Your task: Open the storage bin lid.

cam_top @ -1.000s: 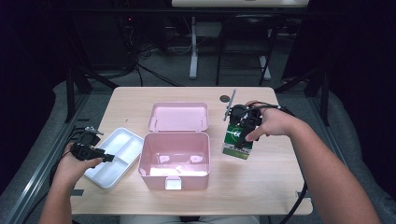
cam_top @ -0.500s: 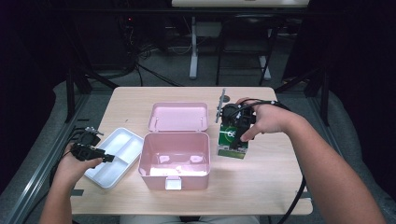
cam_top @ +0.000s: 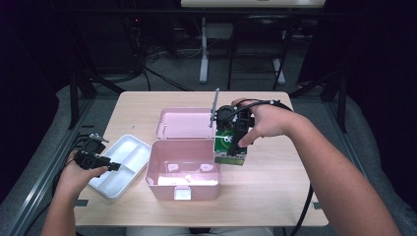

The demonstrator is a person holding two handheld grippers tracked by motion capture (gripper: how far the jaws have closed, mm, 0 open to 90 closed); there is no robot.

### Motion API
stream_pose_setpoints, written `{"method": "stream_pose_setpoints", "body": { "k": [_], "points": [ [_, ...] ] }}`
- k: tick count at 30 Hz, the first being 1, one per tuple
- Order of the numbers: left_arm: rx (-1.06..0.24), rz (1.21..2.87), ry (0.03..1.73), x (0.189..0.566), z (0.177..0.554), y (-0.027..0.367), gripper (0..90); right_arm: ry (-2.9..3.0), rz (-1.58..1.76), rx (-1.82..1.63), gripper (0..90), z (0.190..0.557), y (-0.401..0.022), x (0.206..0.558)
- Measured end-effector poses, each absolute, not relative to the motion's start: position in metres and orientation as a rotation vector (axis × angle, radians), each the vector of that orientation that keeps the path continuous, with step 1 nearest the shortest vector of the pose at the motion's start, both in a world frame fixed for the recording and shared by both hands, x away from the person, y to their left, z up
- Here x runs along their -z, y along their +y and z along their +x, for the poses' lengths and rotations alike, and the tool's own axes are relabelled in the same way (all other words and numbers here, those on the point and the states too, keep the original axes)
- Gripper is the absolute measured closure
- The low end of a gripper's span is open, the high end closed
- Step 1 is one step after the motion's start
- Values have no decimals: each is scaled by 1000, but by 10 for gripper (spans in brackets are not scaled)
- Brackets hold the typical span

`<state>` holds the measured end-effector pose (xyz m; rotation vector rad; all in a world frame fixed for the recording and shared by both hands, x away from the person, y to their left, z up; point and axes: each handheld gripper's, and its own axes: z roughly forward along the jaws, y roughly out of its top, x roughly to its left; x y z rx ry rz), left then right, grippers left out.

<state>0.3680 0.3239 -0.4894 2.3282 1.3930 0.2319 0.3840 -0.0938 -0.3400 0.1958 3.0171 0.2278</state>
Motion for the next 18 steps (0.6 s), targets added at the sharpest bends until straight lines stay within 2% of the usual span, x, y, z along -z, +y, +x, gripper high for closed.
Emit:
{"method": "stream_pose_setpoints", "body": {
  "k": [18],
  "points": [
    [-231, 2319, 1393, 488, 367, 326, 481, 3031, 72, -268, 178, 376, -42, 344]
  ]
}}
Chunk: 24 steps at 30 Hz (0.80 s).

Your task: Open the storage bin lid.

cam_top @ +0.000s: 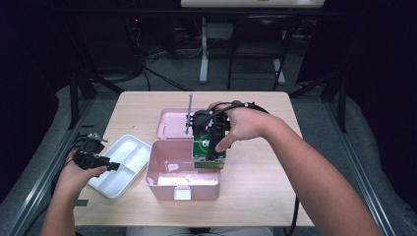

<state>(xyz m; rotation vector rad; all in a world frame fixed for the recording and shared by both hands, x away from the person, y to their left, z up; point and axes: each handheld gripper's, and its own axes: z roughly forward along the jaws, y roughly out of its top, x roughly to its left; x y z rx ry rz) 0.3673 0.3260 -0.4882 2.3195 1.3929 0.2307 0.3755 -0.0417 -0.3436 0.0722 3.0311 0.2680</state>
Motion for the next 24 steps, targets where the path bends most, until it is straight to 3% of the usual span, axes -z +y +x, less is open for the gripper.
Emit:
{"method": "stream_pose_setpoints", "body": {
  "k": [24],
  "points": [
    [-231, 2326, 1389, 489, 368, 327, 481, 3054, 47, -255, 175, 377, -18, 383]
  ]
}}
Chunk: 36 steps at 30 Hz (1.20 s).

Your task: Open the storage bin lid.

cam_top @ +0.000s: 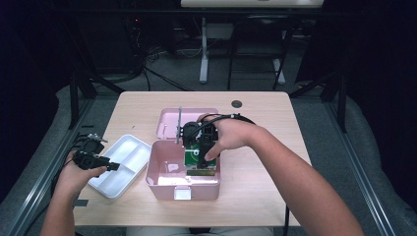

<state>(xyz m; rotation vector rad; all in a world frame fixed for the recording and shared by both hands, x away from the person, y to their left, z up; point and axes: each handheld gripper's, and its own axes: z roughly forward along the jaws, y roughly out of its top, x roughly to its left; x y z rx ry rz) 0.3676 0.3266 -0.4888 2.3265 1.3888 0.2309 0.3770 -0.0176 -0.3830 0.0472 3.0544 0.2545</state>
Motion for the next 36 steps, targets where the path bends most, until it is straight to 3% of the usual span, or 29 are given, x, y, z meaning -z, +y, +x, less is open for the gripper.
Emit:
{"method": "stream_pose_setpoints", "body": {
  "k": [36],
  "points": [
    [-230, 2333, 1400, 492, 369, 326, 481, 3064, 101, -201, 167, 392, -19, 450]
  ]
}}
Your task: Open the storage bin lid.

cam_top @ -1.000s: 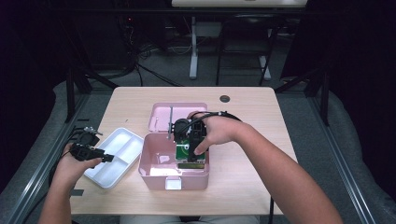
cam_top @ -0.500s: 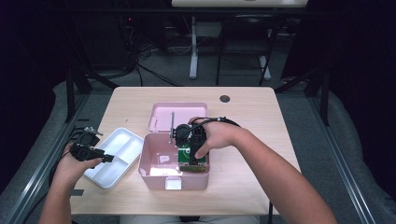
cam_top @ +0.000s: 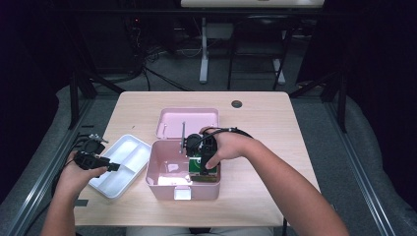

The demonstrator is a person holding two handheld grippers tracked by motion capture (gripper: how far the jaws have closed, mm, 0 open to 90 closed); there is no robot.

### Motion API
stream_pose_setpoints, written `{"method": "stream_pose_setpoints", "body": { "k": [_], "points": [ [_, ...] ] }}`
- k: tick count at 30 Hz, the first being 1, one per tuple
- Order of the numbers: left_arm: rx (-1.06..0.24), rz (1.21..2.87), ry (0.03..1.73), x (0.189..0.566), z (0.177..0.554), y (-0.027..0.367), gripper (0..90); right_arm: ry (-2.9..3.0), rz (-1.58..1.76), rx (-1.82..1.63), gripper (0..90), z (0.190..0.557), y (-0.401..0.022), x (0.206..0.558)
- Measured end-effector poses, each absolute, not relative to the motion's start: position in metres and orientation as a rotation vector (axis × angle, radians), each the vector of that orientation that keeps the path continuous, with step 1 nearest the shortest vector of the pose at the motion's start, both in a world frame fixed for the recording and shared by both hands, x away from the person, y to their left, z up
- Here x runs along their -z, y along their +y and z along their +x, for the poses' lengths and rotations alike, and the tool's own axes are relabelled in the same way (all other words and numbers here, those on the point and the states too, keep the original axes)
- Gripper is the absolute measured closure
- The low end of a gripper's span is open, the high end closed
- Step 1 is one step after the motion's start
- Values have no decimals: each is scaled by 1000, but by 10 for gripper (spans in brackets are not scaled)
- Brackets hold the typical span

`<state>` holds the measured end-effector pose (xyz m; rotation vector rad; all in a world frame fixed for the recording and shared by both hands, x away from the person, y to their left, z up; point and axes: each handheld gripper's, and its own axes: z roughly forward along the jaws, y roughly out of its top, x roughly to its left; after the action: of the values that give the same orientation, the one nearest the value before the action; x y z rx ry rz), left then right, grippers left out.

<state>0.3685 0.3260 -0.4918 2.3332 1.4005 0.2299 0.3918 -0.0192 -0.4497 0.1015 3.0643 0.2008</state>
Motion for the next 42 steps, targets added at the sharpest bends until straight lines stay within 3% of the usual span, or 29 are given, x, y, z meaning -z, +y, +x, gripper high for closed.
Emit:
{"method": "stream_pose_setpoints", "body": {
  "k": [26, 42],
  "points": [
    [-227, 2337, 1401, 493, 369, 325, 481, 3046, 68, -161, 148, 395, -21, 472],
    [-231, 2338, 1404, 494, 369, 325, 482, 3013, 123, -238, 202, 387, -35, 435]
  ]
}}
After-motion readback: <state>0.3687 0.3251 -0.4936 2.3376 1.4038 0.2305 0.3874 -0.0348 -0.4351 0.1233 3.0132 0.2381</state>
